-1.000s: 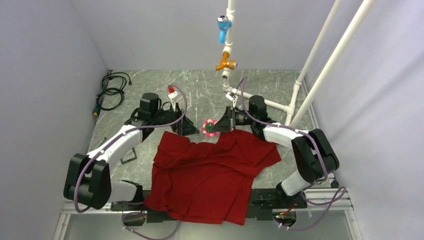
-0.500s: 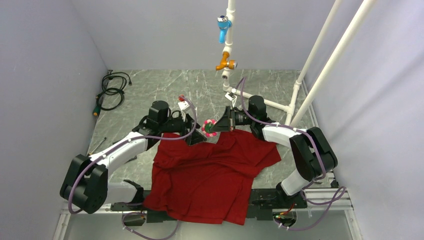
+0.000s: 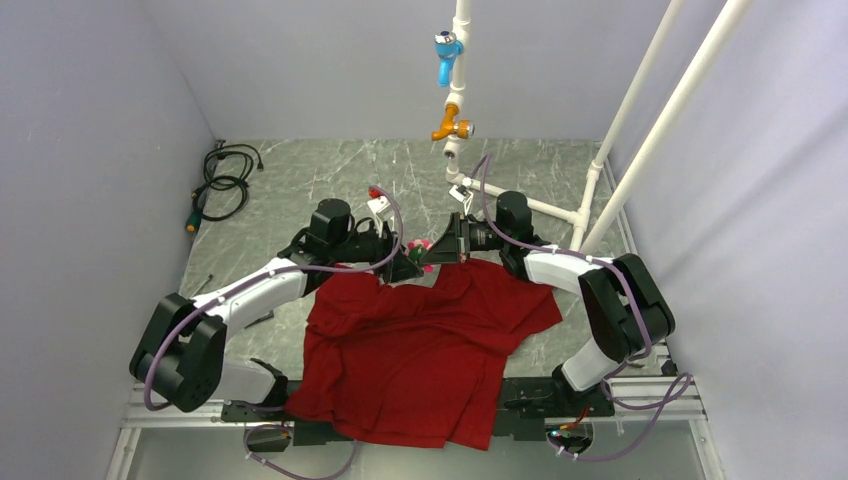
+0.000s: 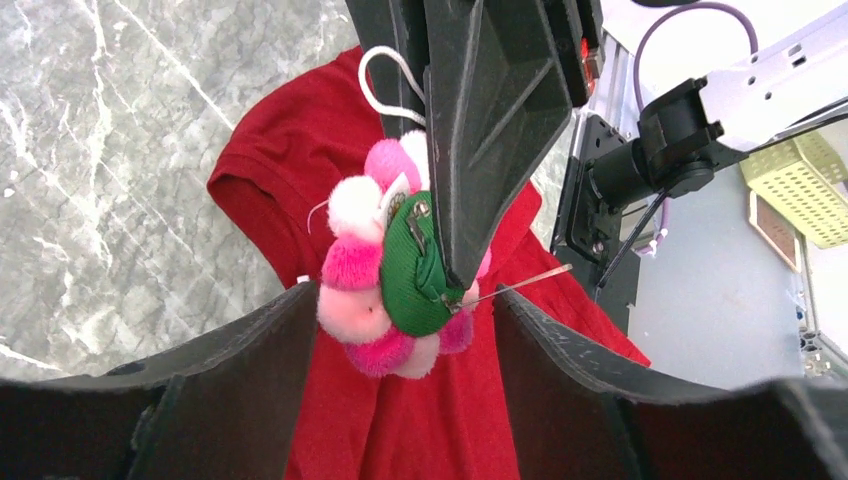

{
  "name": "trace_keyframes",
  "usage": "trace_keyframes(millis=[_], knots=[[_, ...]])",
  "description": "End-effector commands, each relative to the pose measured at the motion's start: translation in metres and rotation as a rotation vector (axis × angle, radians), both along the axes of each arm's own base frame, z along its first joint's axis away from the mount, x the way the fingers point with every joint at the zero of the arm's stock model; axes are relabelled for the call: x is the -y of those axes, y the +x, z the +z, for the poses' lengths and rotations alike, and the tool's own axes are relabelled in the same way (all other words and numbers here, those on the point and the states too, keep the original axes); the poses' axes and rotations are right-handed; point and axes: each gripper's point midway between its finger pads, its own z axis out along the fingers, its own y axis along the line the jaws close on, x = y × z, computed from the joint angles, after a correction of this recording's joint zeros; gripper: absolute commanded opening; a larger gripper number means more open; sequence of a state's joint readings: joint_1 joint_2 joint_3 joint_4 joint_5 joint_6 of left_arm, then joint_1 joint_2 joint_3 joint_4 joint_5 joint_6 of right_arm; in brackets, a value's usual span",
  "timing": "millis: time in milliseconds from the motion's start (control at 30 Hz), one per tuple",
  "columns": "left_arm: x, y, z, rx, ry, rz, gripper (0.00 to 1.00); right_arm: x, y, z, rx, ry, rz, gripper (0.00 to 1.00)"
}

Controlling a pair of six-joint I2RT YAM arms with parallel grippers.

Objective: Remove the brooch from the garment

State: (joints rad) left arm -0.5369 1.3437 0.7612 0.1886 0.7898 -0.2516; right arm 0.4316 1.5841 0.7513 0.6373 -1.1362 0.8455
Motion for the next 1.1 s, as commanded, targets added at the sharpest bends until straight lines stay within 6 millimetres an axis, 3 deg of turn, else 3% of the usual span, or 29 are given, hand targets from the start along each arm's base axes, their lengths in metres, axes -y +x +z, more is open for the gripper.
trace_keyframes(millis=[0, 100, 367, 1067], knots=[[0.007, 0.008, 0.034, -0.009, -0.104, 0.006, 0.64, -0.003, 0.002, 0.011, 0.062, 0.024, 0.015, 0.00], [0.002, 0.017, 0.038, -0.060, -0.138, 0.046, 0.54, -0.002, 0.001, 0.011, 0.065, 0.023, 0.014, 0.00], [-0.003, 0.024, 0.038, -0.123, -0.151, 0.062, 0.43, -0.002, 0.000, 0.011, 0.078, 0.020, 0.014, 0.00], [0.002, 0.033, 0.040, -0.154, -0.147, 0.070, 0.41, -0.001, -0.001, 0.009, 0.112, 0.010, 0.015, 0.00]])
